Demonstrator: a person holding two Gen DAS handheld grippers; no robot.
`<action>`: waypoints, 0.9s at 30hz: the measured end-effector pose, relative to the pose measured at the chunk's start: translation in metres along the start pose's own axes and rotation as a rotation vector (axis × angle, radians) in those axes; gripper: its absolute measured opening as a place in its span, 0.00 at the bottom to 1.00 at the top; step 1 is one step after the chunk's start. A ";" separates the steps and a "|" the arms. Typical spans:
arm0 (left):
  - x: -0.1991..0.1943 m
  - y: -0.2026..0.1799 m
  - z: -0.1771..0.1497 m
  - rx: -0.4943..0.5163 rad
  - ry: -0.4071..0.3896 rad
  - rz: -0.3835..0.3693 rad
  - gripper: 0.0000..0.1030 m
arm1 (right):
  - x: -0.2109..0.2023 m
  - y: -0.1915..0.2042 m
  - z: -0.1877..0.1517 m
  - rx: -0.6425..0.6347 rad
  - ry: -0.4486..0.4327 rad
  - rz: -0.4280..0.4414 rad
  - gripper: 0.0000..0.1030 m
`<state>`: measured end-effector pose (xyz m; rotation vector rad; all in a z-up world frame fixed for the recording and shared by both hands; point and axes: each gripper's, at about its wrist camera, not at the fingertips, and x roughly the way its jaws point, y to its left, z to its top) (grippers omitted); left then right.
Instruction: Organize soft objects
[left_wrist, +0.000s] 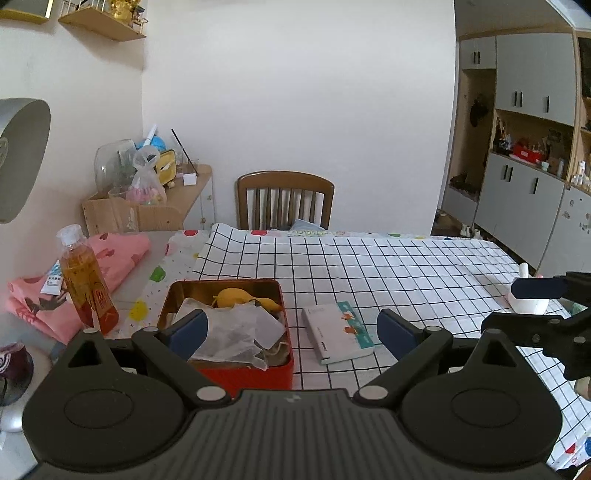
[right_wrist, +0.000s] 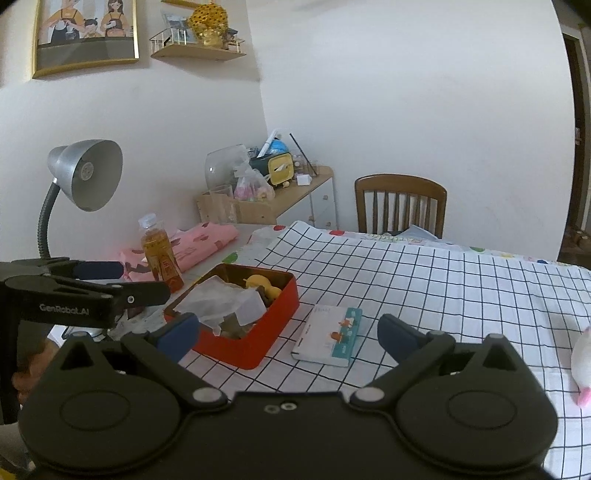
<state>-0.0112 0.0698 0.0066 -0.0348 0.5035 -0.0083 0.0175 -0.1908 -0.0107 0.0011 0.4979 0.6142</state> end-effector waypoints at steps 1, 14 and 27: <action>-0.001 0.000 0.000 -0.003 -0.003 0.000 0.96 | -0.002 0.000 -0.001 0.004 -0.005 -0.006 1.00; -0.009 -0.009 -0.002 -0.006 -0.005 -0.037 1.00 | -0.009 0.004 -0.005 0.008 -0.021 -0.030 1.00; -0.014 -0.007 -0.002 -0.029 -0.017 -0.064 1.00 | -0.010 0.007 -0.004 0.023 -0.037 -0.050 1.00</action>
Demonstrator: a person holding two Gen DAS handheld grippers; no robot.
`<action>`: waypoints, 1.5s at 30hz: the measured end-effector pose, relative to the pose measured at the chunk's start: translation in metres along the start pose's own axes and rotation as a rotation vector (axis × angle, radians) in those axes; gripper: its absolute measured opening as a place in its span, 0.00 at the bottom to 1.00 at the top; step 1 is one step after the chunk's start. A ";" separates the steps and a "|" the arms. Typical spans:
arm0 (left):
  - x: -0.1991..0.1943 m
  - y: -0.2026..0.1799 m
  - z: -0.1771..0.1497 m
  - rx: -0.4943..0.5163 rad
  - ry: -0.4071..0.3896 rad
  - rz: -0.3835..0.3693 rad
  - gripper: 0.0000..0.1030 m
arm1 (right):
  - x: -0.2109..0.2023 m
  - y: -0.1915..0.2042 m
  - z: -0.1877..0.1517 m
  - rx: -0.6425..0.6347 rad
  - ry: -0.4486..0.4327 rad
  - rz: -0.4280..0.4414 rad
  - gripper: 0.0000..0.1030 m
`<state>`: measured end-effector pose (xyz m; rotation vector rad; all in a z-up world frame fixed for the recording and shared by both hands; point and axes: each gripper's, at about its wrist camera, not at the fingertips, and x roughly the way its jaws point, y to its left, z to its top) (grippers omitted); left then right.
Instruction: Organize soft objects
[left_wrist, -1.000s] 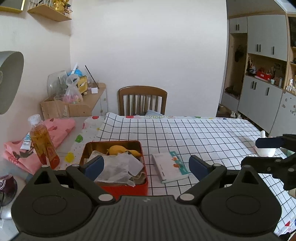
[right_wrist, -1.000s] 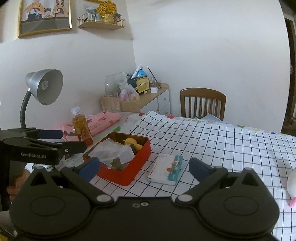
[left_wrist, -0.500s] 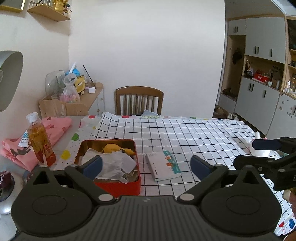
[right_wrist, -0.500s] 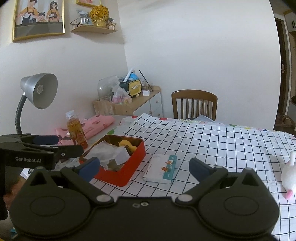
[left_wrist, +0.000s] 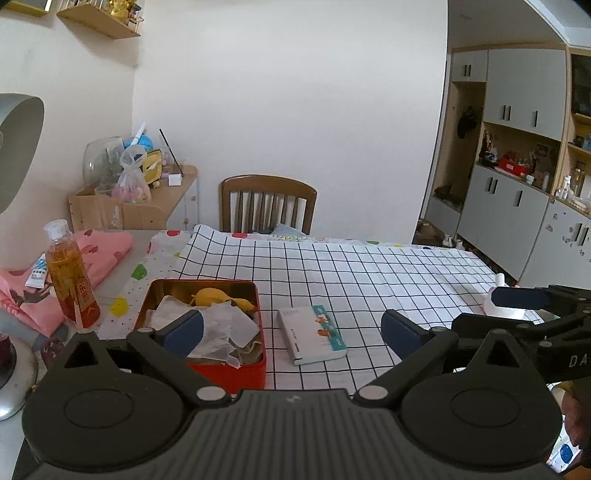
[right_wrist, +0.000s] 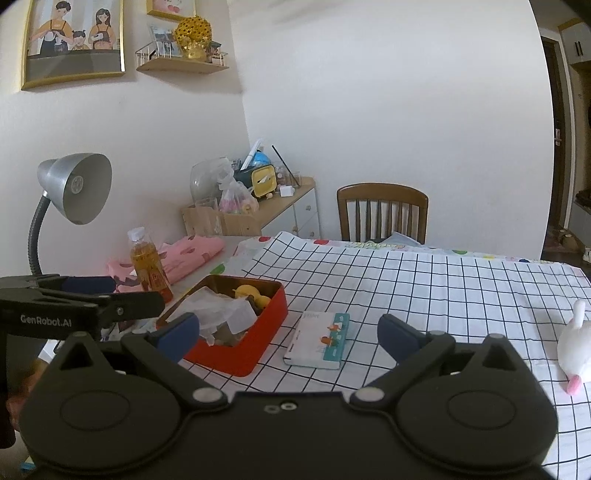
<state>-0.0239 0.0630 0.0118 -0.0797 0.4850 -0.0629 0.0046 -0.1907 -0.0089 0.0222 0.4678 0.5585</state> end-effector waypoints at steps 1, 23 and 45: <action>0.000 0.000 0.000 0.000 0.000 -0.001 1.00 | 0.000 -0.001 0.000 0.001 0.001 0.001 1.00; 0.002 -0.002 -0.004 0.005 0.011 -0.008 1.00 | 0.004 0.002 -0.003 0.020 0.003 -0.009 1.00; 0.011 -0.001 -0.003 0.019 0.027 -0.002 1.00 | 0.012 -0.003 -0.005 0.023 0.014 -0.018 1.00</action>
